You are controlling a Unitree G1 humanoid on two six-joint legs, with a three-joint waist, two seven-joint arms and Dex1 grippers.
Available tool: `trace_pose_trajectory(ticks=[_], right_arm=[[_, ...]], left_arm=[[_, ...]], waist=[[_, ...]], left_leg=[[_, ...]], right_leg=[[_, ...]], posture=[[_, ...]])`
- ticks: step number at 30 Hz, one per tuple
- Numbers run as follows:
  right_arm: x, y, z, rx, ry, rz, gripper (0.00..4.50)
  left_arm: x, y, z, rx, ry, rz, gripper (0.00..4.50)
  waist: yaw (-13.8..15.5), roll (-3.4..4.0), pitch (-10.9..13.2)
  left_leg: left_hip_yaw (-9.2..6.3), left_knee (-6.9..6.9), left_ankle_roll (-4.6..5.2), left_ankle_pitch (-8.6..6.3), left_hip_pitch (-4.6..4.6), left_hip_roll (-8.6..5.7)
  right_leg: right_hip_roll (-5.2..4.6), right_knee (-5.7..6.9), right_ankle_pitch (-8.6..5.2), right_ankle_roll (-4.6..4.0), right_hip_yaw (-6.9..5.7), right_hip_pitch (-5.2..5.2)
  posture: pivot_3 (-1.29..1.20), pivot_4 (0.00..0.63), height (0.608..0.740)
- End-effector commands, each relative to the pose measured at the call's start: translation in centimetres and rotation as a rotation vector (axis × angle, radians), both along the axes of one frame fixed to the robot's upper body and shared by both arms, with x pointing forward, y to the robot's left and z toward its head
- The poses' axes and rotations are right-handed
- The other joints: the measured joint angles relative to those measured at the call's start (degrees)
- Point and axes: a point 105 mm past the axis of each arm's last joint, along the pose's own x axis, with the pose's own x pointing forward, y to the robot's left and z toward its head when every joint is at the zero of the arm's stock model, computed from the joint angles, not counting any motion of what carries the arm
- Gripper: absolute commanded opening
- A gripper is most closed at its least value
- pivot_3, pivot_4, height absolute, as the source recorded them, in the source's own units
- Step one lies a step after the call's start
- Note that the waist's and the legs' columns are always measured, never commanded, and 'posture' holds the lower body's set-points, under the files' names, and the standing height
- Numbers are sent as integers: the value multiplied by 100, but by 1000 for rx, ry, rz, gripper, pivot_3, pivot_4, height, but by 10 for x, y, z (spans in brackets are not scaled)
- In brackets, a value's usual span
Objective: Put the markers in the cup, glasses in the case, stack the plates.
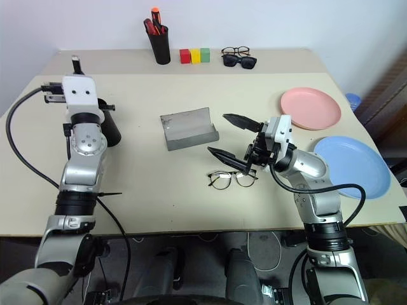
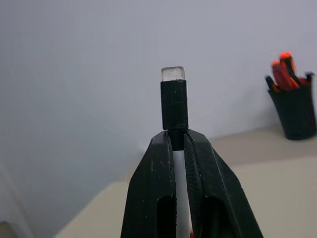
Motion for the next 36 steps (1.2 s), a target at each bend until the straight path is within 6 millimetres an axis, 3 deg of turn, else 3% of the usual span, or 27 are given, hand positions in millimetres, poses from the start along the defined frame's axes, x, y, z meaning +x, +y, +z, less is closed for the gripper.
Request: trace_pose_trajectory(ticks=[1, 4, 7, 9, 10, 12, 15, 23, 26, 30, 31, 36], right_arm=[[-2, -3, 10, -3, -54, -8, 4500], [-1, -5, 10, -6, -53, -20, 4500], [0, -9, 9, -12, -48, -47, 4500], [0, -14, 8, -21, -42, -73, 4500], [-1, -16, 7, -23, -38, -88, 4500], [-4, -23, 5, -33, -34, -125, 4500], [-10, -35, 1, -46, -28, -188, 4500], [-23, -52, 3, -41, -44, -313, 4500], [-27, -53, 3, -40, -46, -340, 4500], [-33, -57, 4, -40, -45, -372, 4500], [-34, -57, 4, -40, -43, -377, 4500], [-35, -57, 2, -41, -38, -388, 4500]], left_arm=[[-8, -5, 7, -19, -14, -44, 1626], [-10, -19, 8, -46, -13, -140, 3150], [-11, -51, 19, -48, 22, -359, 3150], [-6, -84, 18, 28, 182, -581, 3150], [-7, -108, 11, 89, 320, -753, 3150], [-10, -134, -1, 94, 532, -958, 3150], [-3, -148, -24, 197, 766, -1049, 3150], [24, -170, -76, 413, 1075, -1057, 3150], [29, -181, -83, 424, 1096, -1077, 2317], [31, -192, -81, 441, 1076, -1122, 257], [31, -193, -81, 442, 1077, -1129, 41], [21, -193, -75, 500, 1058, -1202, 41]], waist=[[-2, 0, 0], [11, 0, 0], [17, 0, 0], [39, 0, 0], [50, 0, 0], [67, 2, -1], [92, 8, -2], [94, 5, 3], [127, 2, 4], [132, 2, 4], [131, 2, 4], [120, 1, 5]], left_leg=[[0, 0, 0, 0, 0, 0], [-1, 2, 0, 0, 0, 0], [0, 3, -1, 0, -2, 0], [0, 4, -1, 0, -2, 0], [-1, 5, -1, 0, -2, 0], [-1, 8, -2, 0, -1, 0], [1, 3, 0, -1, -1, 0], [2, 4, 2, -1, -6, 4], [2, 7, 4, -2, -16, 4], [1, 9, 7, -4, -31, 4], [1, 9, 7, -4, -32, 4], [1, 13, 8, -4, -34, 4]], right_leg=[[0, 1, 0, 0, 0, 0], [0, 1, -2, -5, 0, 0], [0, -1, -8, -16, 0, 1], [0, 0, -10, -19, 0, 2], [1, 1, -10, -19, -1, 1], [3, 1, -11, -21, 0, 1], [2, -8, -12, -20, 1, 2], [4, -5, -14, -20, 1, -6], [3, -14, -17, -15, 1, -9], [2, -15, -22, -8, 1, -19], [2, -14, -21, -8, 1, -22], [2, -12, -21, -8, 1, -22]], posture=[[0, 150, 740], [0, 150, 740], [0, 150, 740], [0, 150, 740], [0, 150, 740], [0, 150, 740], [0, 150, 740], [0, 150, 740], [0, 150, 740], [0, 150, 740], [0, 150, 740], [0, 150, 740]])
